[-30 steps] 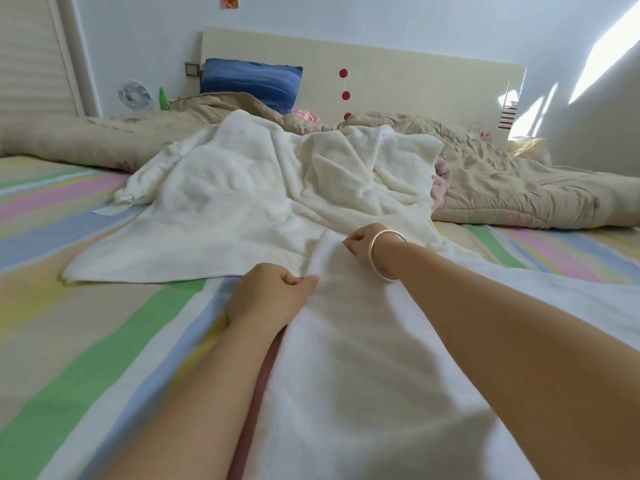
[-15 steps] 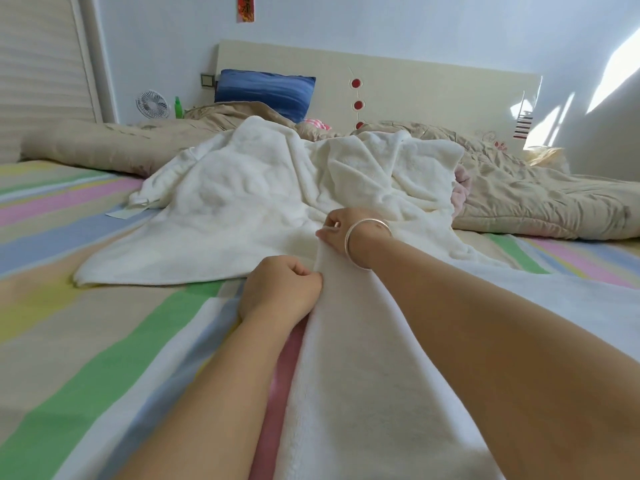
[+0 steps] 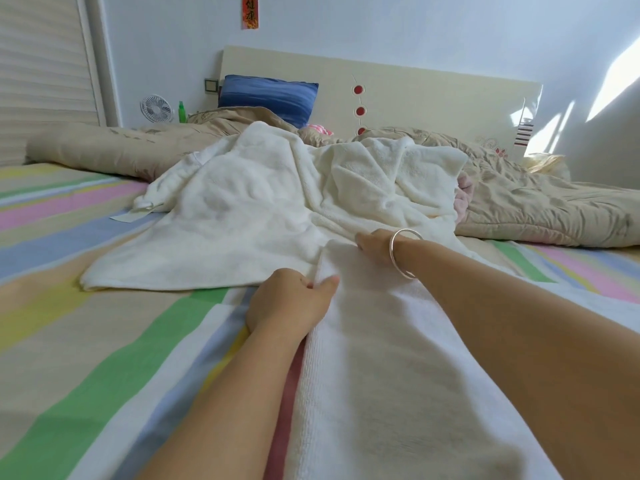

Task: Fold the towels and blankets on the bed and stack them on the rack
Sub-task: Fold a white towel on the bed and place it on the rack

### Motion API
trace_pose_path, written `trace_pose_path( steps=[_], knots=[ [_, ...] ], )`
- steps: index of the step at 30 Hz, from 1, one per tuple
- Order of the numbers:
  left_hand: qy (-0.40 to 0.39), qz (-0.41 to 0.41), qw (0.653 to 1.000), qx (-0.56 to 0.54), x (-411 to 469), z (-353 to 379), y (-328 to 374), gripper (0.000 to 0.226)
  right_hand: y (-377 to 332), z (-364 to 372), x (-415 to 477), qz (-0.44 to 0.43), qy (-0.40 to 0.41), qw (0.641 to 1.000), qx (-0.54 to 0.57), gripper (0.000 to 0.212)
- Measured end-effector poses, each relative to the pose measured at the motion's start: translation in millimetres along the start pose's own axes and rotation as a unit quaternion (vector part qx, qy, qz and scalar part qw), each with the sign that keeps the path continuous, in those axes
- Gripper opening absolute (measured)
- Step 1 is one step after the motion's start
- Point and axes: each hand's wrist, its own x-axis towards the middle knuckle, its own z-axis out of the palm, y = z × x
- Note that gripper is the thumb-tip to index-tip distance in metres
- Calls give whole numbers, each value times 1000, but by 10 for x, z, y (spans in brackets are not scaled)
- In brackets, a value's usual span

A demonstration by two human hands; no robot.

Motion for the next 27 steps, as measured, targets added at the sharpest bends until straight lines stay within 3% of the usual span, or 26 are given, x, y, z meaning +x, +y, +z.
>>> trace_pose_path(
  steps=[2, 7, 13, 19, 23, 27],
  knots=[
    [6, 8, 1000, 16, 9, 23, -31, 48, 66, 37, 67, -12, 3, 1000, -15, 24],
    [41, 24, 999, 5, 41, 49, -47, 44, 134, 135, 109, -83, 143, 984, 67, 18],
    [33, 24, 999, 30, 73, 74, -80, 39, 238, 425, 187, -61, 135, 986, 76, 18],
    [31, 14, 999, 36, 59, 66, -68, 46, 290, 369, 134, -73, 162, 984, 3, 33],
    [40, 19, 998, 36, 55, 62, -71, 45, 427, 298, 74, -10, 180, 979, -96, 57],
    [38, 32, 997, 55, 42, 83, -68, 38, 566, 282, 38, -2, 167, 983, -76, 64]
  ],
)
